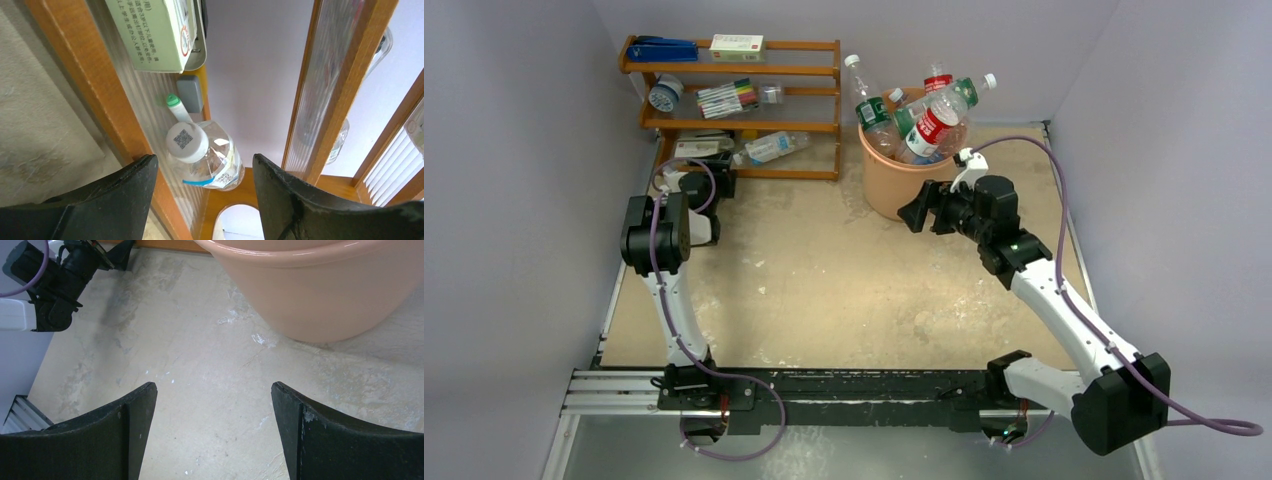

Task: Put the plastic bottles in the bin
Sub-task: Pick up the plastic bottle at the center of the board.

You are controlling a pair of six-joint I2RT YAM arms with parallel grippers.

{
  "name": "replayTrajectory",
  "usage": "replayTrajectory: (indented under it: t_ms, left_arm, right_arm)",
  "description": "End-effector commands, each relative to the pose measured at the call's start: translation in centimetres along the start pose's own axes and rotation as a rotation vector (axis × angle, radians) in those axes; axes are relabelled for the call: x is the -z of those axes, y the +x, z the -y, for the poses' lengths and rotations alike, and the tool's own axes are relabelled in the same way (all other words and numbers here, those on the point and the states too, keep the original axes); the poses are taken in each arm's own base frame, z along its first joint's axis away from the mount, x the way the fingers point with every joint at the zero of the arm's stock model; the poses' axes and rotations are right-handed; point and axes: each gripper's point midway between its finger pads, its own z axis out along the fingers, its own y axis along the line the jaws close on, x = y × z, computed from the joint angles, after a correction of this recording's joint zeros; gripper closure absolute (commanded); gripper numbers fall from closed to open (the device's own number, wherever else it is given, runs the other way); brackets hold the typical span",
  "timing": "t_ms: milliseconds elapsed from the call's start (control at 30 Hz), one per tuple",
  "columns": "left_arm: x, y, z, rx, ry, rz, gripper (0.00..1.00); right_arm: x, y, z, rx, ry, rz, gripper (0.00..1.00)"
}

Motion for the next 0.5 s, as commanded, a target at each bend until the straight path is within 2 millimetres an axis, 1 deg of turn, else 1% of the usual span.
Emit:
replayTrajectory:
  t_ms: [0, 367, 467]
  left_arm:
    - [-0.9, -1.3, 2.7, 0.019, 0.047, 0.045, 0.32]
    - [-2.0, -1.4, 1.5, 0.008, -0.001, 0.062, 0.33]
    - [-2.4, -1.1, 1.3, 0.001, -0.015, 0.059, 0.33]
  right_arm:
    - [-0.4, -0.4, -0.4, 0.022, -0.035, 0.023, 0.13]
    - [-0.8, -0.1, -0.3, 0.019, -0.039, 0.014, 0.13]
    - [-0.8, -0.3, -0.4, 0.018, -0.041, 0.02, 0.13]
